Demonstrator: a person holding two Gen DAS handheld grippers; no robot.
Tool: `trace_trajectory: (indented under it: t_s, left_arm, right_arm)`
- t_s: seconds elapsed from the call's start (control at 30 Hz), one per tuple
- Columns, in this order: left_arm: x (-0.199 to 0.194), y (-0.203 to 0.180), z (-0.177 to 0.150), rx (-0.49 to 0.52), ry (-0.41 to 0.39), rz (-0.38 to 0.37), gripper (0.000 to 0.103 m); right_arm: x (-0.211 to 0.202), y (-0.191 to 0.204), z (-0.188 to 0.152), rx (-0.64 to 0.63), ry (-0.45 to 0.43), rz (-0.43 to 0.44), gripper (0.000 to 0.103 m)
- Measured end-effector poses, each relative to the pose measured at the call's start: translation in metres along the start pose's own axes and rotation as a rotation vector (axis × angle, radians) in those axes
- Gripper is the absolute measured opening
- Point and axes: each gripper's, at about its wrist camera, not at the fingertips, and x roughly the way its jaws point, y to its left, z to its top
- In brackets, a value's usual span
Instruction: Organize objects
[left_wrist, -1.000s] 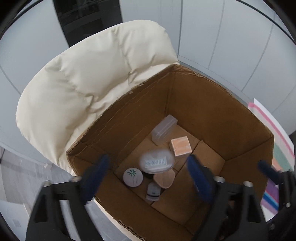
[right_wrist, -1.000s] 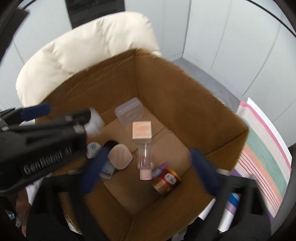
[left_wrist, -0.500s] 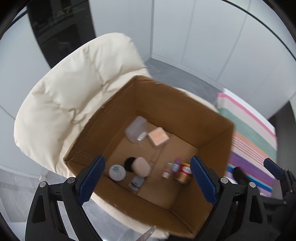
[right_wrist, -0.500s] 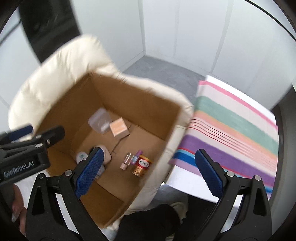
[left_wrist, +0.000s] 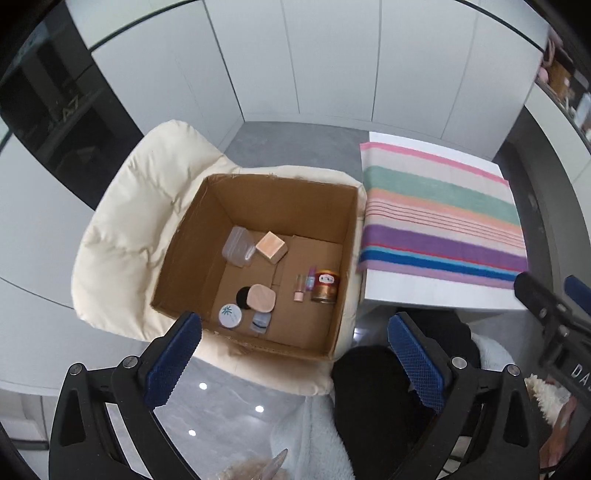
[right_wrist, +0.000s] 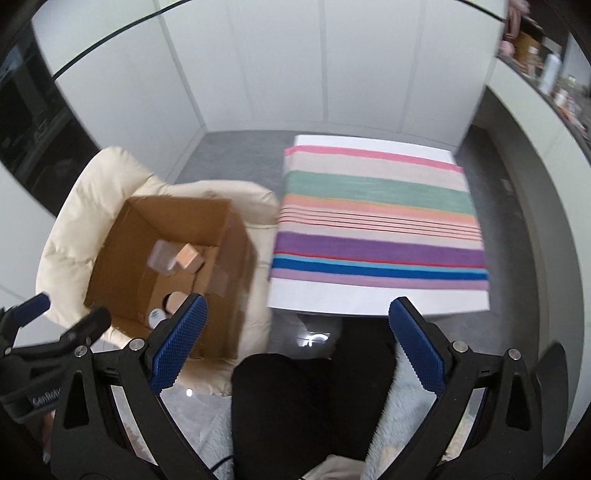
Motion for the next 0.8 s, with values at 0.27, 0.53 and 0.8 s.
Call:
trace_trajectory:
  t_s: [0.27,0.53,0.8]
  left_arm:
    - [-0.031,-0.014,-0.01,0.021,-0.031,-0.038,0.102]
    - [-0.034,-0.011,-0.014,0.009,-0.035,-0.009,0.102]
    - [-0.035,-0.022,-0.016,0.047,-0.044,0.004,0.102]
  right_arm:
    - [-0.032,-0.01,-0.023,0.024,-0.08,-0.027,0.1]
    - [-0.026,-0.005,-0.031,0.012,-0.022,0.024,0.1]
    - [-0.033,-0.009,-0.033,0.027,-0.041,0.052,0.1]
